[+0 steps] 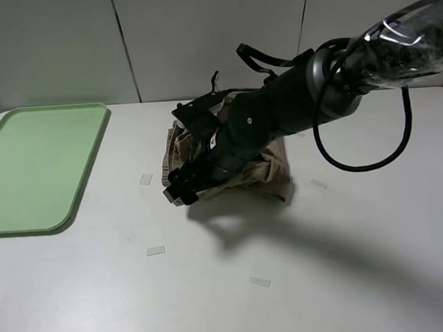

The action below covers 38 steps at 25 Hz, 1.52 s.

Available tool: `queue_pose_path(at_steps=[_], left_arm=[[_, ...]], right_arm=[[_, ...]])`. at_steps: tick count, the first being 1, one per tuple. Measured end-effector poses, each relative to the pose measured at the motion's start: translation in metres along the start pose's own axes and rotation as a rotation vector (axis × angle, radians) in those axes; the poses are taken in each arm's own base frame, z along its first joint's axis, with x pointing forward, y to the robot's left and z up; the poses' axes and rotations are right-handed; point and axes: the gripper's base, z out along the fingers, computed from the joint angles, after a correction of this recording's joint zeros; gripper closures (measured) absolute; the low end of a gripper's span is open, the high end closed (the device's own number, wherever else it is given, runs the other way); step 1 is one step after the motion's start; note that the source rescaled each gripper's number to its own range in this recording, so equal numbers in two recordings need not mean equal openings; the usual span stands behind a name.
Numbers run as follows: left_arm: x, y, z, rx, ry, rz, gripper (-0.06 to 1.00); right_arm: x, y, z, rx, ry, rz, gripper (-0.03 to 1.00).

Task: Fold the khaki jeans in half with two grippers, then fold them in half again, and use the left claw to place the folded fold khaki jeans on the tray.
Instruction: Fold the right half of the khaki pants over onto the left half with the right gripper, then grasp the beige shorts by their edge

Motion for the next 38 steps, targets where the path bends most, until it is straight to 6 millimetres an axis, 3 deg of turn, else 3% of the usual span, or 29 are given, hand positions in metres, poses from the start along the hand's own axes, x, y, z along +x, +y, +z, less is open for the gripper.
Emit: queue_pose_path(at_steps=[5, 13, 17, 20, 28, 38], left_arm=[[0.000, 0.000, 0.000, 0.000, 0.000, 0.000, 0.03], [0.000, 0.000, 0.000, 0.000, 0.000, 0.000, 0.03], [0.000, 0.000, 0.000, 0.000, 0.000, 0.000, 0.03], [0.000, 0.000, 0.000, 0.000, 0.000, 0.000, 0.03], [0.000, 0.000, 0.000, 0.000, 0.000, 0.000, 0.03], [0.000, 0.000, 0.000, 0.000, 0.000, 0.000, 0.03]], right_arm=[[-0.003, 0.001, -0.006, -0.003, -0.010, 0.002, 0.15], [-0.033, 0.006, -0.053, -0.024, -0.084, -0.050, 0.15], [-0.040, -0.006, -0.071, 0.000, -0.106, -0.069, 0.15], [-0.044, -0.028, -0.084, 0.049, -0.108, -0.078, 0.15], [-0.028, -0.118, -0.106, 0.263, 0.027, -0.043, 0.15], [-0.011, -0.179, -0.160, 0.440, 0.064, 0.123, 0.15]])
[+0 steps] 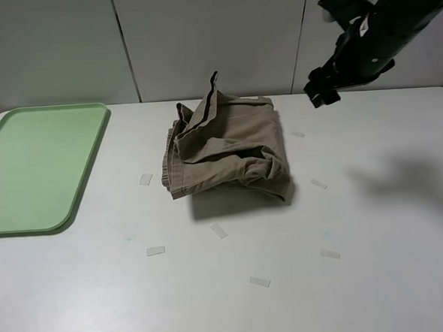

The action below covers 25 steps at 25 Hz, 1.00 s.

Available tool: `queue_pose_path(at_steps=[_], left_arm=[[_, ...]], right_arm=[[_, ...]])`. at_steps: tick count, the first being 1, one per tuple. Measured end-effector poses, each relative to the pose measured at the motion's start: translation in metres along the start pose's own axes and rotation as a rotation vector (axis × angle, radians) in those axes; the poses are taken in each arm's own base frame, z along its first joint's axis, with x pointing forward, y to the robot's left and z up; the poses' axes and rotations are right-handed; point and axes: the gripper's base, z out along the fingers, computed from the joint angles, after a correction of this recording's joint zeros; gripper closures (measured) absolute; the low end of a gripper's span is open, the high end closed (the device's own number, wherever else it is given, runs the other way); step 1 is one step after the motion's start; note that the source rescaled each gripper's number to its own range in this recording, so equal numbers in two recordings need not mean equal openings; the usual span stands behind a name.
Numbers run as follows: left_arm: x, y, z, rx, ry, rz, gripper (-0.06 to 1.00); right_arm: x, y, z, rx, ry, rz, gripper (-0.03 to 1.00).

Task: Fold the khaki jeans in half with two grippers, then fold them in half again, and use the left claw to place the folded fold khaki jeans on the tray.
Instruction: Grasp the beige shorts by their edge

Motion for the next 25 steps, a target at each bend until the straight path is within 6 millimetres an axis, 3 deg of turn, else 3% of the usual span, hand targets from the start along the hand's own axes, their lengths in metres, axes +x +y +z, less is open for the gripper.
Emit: queue_pose_path(at_steps=[5, 10, 13, 18, 25], left_arm=[[0.000, 0.000, 0.000, 0.000, 0.000, 0.000, 0.03], [0.000, 0.000, 0.000, 0.000, 0.000, 0.000, 0.03], [0.000, 0.000, 0.000, 0.000, 0.000, 0.000, 0.03], [0.000, 0.000, 0.000, 0.000, 0.000, 0.000, 0.03], [0.000, 0.000, 0.000, 0.000, 0.000, 0.000, 0.03]], right_arm=[[0.023, -0.045, -0.016, 0.078, 0.028, 0.114, 0.15], [0.063, -0.085, -0.032, 0.158, 0.069, 0.251, 0.15], [0.089, -0.100, -0.047, 0.203, 0.085, 0.321, 0.15], [0.117, -0.109, -0.088, 0.278, 0.023, 0.418, 0.16], [0.119, -0.087, -0.159, 0.291, -0.219, 0.493, 0.16]])
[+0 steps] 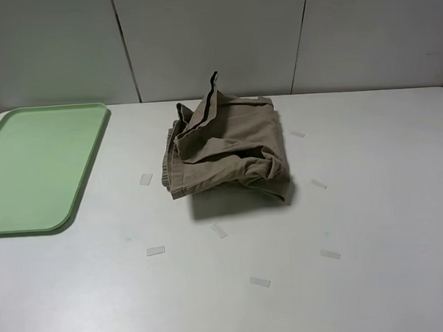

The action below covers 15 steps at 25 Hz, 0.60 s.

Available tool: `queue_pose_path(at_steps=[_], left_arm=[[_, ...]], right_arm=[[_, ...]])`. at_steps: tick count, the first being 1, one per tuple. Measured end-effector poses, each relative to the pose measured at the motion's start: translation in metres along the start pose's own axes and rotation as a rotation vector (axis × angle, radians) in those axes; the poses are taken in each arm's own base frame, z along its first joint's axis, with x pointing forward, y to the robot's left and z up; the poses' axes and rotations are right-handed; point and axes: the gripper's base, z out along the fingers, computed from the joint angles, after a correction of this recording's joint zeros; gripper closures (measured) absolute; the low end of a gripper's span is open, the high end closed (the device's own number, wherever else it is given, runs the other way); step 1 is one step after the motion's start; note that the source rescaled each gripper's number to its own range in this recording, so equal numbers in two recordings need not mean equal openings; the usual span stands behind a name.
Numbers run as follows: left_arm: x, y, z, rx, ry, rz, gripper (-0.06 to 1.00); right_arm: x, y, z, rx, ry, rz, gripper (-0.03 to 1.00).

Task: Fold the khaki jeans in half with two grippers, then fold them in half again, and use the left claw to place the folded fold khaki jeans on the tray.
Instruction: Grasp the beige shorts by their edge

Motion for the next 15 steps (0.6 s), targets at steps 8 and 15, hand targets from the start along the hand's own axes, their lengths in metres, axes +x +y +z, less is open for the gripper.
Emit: queue_pose_path(at_steps=[8, 15], left_arm=[[0.000, 0.000, 0.000, 0.000, 0.000, 0.000, 0.03], [0.000, 0.000, 0.000, 0.000, 0.000, 0.000, 0.03]], right_arm=[[0.004, 0.026, -0.065, -0.167, -0.187, -0.027, -0.01], [0.038, 0.021, -0.110, -0.218, -0.397, -0.032, -0.03]])
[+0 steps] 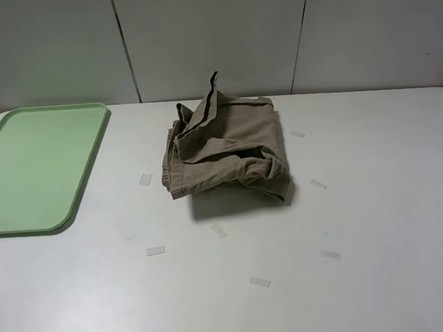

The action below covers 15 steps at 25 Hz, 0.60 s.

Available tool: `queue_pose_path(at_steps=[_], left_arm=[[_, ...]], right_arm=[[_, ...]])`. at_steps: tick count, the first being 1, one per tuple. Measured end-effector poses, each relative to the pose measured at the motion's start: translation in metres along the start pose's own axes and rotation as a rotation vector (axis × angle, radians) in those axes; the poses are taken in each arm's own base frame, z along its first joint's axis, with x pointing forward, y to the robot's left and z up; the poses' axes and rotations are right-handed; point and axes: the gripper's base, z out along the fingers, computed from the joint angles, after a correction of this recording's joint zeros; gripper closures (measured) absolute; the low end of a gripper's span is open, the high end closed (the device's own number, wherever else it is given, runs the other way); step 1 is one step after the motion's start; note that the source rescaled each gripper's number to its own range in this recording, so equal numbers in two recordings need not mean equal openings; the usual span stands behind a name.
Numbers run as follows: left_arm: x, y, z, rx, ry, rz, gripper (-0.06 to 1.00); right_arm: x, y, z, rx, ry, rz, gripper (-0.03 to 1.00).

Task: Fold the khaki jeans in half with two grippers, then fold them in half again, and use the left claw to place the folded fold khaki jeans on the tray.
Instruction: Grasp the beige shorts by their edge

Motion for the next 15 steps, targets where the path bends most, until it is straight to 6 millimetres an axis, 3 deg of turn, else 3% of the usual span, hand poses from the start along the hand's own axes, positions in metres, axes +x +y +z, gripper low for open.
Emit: queue_pose_path(at_steps=[8, 15], left_arm=[[0.000, 0.000, 0.000, 0.000, 0.000, 0.000, 0.03], [0.000, 0.000, 0.000, 0.000, 0.000, 0.000, 0.03]], right_arm=[[0.025, 0.002, -0.057, -0.034, -0.124, 0.053, -0.03], [0.044, 0.001, -0.089, -0.042, -0.181, 0.063, -0.03]])
